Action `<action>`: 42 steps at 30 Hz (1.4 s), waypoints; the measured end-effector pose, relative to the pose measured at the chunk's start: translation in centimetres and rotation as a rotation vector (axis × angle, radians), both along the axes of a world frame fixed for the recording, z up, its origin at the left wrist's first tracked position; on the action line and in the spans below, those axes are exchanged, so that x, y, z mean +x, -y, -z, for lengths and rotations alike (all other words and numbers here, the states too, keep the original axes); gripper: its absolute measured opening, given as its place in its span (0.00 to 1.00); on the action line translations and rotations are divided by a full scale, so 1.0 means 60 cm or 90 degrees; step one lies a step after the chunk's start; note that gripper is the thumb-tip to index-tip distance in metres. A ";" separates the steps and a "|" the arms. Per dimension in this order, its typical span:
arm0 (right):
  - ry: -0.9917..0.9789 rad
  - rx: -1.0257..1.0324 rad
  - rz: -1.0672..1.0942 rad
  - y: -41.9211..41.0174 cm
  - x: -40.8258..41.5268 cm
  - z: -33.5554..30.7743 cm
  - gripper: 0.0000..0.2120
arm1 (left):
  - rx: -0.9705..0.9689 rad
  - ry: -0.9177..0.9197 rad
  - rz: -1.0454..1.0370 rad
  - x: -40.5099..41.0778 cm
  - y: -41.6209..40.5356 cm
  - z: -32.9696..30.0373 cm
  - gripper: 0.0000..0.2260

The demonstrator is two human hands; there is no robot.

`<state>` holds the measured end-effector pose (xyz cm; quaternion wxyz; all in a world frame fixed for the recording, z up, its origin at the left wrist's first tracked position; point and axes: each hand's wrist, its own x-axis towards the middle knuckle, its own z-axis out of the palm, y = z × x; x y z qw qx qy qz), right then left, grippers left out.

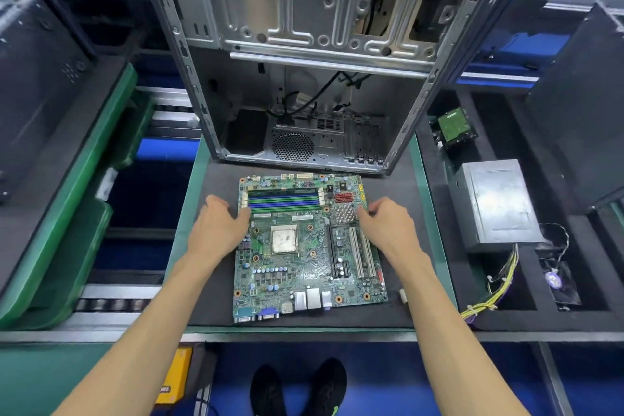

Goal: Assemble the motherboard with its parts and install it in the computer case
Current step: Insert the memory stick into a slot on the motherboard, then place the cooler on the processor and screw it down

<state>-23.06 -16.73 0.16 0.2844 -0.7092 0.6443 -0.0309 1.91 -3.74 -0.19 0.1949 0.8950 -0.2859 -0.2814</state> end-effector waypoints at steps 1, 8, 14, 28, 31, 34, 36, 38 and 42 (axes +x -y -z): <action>-0.004 -0.008 0.005 -0.005 0.002 0.001 0.17 | -0.001 -0.006 0.008 -0.005 -0.003 0.003 0.21; 0.018 -0.001 0.051 -0.028 0.001 0.002 0.19 | -0.103 -0.030 0.015 -0.014 -0.006 0.004 0.13; 0.074 -0.015 0.086 -0.051 -0.010 0.007 0.21 | -0.157 -0.071 -0.005 -0.015 -0.004 0.005 0.12; 0.198 -0.143 0.169 -0.101 -0.105 -0.081 0.08 | -0.325 -0.123 0.177 -0.125 0.051 -0.097 0.07; 0.215 -0.181 0.212 -0.108 -0.149 -0.105 0.05 | -0.306 -0.199 0.221 -0.173 0.069 -0.110 0.07; 0.214 -0.202 0.244 -0.109 -0.190 -0.125 0.02 | -0.278 -0.265 0.258 -0.214 0.083 -0.117 0.06; 0.210 -0.209 0.255 -0.105 -0.215 -0.134 0.03 | -0.272 -0.281 0.274 -0.238 0.093 -0.123 0.06; 0.216 -0.211 0.267 -0.098 -0.236 -0.140 0.03 | -0.270 -0.295 0.288 -0.259 0.106 -0.130 0.06; 0.239 -0.217 0.276 -0.074 -0.268 -0.146 0.06 | -0.265 -0.289 0.316 -0.295 0.134 -0.145 0.05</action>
